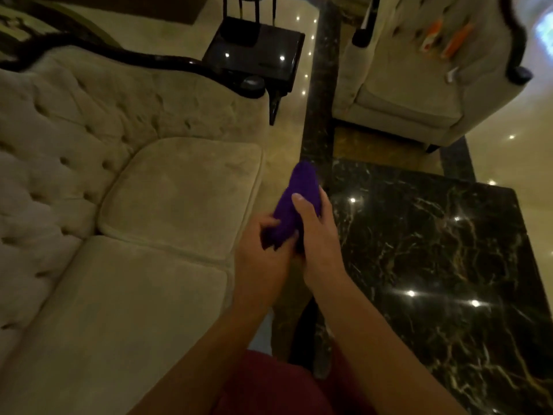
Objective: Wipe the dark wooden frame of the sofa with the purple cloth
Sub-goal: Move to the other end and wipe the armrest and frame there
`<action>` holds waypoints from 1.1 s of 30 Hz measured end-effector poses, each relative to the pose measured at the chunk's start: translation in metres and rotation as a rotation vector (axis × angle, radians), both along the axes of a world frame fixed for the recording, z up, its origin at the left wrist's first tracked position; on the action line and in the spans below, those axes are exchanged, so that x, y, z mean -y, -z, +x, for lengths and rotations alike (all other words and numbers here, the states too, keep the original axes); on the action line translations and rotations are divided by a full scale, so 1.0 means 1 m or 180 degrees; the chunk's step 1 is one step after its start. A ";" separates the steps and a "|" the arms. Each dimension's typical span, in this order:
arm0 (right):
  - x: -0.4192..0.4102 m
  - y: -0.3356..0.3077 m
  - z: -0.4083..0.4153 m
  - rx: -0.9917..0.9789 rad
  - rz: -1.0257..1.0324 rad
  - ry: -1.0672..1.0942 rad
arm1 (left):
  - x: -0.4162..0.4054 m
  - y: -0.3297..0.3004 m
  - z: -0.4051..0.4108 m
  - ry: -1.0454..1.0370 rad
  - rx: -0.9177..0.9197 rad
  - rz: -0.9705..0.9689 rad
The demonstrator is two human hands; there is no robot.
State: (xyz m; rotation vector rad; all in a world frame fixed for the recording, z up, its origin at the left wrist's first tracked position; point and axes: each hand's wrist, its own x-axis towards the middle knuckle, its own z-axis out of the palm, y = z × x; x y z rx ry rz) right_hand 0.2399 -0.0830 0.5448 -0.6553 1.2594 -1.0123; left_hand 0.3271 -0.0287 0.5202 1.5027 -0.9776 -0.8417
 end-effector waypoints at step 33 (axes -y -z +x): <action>0.663 0.064 0.104 -0.1981 -0.0910 -0.1626 | 0.544 0.039 0.146 -0.1426 -0.0592 0.1104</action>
